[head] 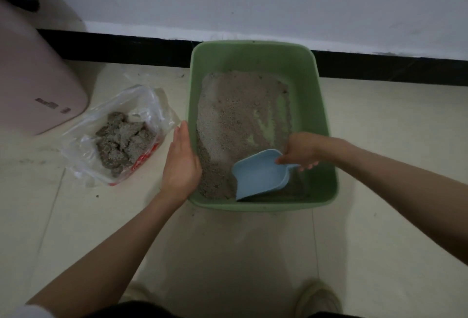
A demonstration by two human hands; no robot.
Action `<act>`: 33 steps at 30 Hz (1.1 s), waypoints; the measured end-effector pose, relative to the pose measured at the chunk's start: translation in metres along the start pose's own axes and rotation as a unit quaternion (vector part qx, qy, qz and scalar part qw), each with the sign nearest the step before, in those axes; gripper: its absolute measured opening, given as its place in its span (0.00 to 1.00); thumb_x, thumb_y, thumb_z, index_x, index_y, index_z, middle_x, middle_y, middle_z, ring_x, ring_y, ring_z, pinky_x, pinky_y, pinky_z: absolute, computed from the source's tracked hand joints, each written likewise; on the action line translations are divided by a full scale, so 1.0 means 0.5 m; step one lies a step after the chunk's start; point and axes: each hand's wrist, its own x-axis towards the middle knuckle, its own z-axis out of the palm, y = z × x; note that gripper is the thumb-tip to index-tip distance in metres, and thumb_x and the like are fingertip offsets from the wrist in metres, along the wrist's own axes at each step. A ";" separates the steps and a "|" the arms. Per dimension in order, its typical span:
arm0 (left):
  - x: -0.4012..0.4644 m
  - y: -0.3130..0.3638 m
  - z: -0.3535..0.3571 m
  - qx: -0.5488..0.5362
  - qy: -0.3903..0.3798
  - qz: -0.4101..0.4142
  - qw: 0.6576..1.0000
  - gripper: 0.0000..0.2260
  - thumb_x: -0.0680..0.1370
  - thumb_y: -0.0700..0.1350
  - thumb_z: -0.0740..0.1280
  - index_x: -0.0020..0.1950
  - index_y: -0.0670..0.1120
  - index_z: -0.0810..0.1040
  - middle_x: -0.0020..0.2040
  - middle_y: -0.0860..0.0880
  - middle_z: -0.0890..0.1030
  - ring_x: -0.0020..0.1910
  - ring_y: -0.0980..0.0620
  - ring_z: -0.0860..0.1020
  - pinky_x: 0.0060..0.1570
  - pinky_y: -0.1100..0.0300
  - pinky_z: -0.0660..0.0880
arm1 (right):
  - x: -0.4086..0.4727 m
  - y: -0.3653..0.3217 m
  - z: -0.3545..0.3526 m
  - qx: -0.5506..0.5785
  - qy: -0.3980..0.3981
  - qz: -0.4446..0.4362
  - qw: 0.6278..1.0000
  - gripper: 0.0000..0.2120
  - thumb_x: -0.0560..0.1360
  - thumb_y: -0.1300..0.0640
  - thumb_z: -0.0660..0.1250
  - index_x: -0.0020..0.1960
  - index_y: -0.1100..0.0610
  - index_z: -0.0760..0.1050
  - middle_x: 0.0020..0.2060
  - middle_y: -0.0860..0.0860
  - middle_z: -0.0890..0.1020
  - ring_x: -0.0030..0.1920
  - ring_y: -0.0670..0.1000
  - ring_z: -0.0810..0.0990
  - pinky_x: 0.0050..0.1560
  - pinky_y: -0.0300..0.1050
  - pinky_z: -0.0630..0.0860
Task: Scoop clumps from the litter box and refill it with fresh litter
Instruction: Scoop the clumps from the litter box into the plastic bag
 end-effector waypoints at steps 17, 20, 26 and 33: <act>-0.003 0.002 0.002 -0.036 0.010 -0.009 0.999 0.29 0.77 0.32 0.54 0.76 0.40 0.47 0.77 0.42 0.53 0.76 0.47 0.51 0.74 0.56 0.49 | 0.045 -0.088 0.017 0.601 -0.192 0.119 0.766 0.16 0.82 0.53 0.53 0.40 0.60 0.68 0.19 0.49 0.71 0.16 0.44 0.66 0.18 0.30 0.63; -0.005 0.004 0.000 -0.030 0.007 -0.012 0.999 0.30 0.77 0.31 0.54 0.76 0.40 0.47 0.77 0.43 0.52 0.76 0.47 0.50 0.73 0.58 0.47 | 0.047 -0.089 -0.004 0.678 -0.229 0.102 0.691 0.12 0.81 0.54 0.57 0.43 0.62 0.68 0.22 0.51 0.72 0.17 0.44 0.67 0.18 0.30 0.65; -0.002 0.005 0.001 -0.031 0.009 -0.015 0.999 0.31 0.76 0.31 0.55 0.76 0.40 0.47 0.77 0.42 0.52 0.76 0.47 0.50 0.74 0.57 0.48 | 0.062 -0.104 -0.046 0.775 -0.211 0.072 0.591 0.10 0.80 0.58 0.60 0.48 0.67 0.67 0.20 0.51 0.67 0.16 0.43 0.64 0.17 0.30 0.64; -0.003 0.005 0.002 -0.024 0.006 -0.017 1.000 0.32 0.75 0.31 0.55 0.76 0.42 0.46 0.77 0.43 0.51 0.76 0.49 0.49 0.73 0.61 0.47 | 0.108 -0.121 -0.084 0.799 -0.145 0.056 0.580 0.10 0.81 0.59 0.57 0.50 0.67 0.67 0.18 0.50 0.66 0.14 0.43 0.62 0.15 0.30 0.62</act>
